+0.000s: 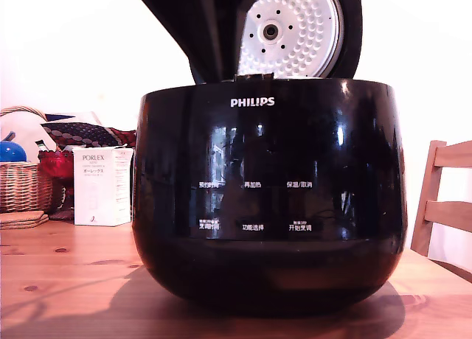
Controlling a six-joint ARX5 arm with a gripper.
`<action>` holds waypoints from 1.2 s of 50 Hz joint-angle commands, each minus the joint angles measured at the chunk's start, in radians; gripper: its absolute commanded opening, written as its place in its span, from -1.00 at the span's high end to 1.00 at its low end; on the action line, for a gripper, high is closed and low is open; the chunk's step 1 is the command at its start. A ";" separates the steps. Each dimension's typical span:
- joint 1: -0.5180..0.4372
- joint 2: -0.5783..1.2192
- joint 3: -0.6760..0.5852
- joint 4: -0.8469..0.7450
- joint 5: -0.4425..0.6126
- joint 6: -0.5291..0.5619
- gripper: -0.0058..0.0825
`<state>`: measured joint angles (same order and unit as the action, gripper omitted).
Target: Place the pot you are holding inside the rice cooker
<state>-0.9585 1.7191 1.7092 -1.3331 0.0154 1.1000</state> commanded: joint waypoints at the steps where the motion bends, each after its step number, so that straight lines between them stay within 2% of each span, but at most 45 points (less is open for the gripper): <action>1: 0.001 -0.012 0.026 -0.013 -0.008 -0.017 0.44; 11: 0.001 -0.012 0.094 -0.021 -0.023 -0.041 0.44; 18: 0.002 -0.014 0.124 -0.024 -0.029 -0.107 0.46; 19: 0.003 -0.014 0.127 -0.024 -0.032 -0.167 0.47; 21: 0.008 -0.018 0.131 -0.024 -0.033 -0.173 0.53; 22: 0.010 -0.018 0.132 -0.024 -0.037 -0.228 0.56; 25: 0.019 -0.018 0.133 -0.024 -0.048 -0.241 0.69; 26: 0.022 -0.018 0.133 -0.024 -0.055 -0.299 0.74; 28: 0.029 -0.018 0.133 -0.024 -0.058 -0.309 0.86; 29: 0.032 -0.018 0.133 -0.024 -0.080 -0.371 0.91; 32: 0.048 -0.018 0.133 -0.024 -0.096 -0.390 0.92; 33: 0.055 -0.018 0.133 -0.024 -0.099 -0.470 0.92; 35: 0.071 -0.018 0.133 -0.023 -0.100 -0.477 0.92; 36: 0.077 -0.018 0.133 -0.023 -0.102 -0.547 0.92; 39: 0.105 -0.019 0.133 -0.023 -0.099 -0.570 0.92; 40: 0.114 -0.019 0.133 -0.022 -0.098 -0.638 0.92; 43: 0.143 -0.019 0.133 -0.011 -0.097 -0.685 0.92; 51: 0.224 -0.019 0.133 0.045 -0.082 -0.727 0.92; 60: 0.307 -0.026 0.133 0.181 -0.068 -0.758 0.92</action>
<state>-0.6678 1.7161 1.8362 -1.1866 -0.0628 0.3546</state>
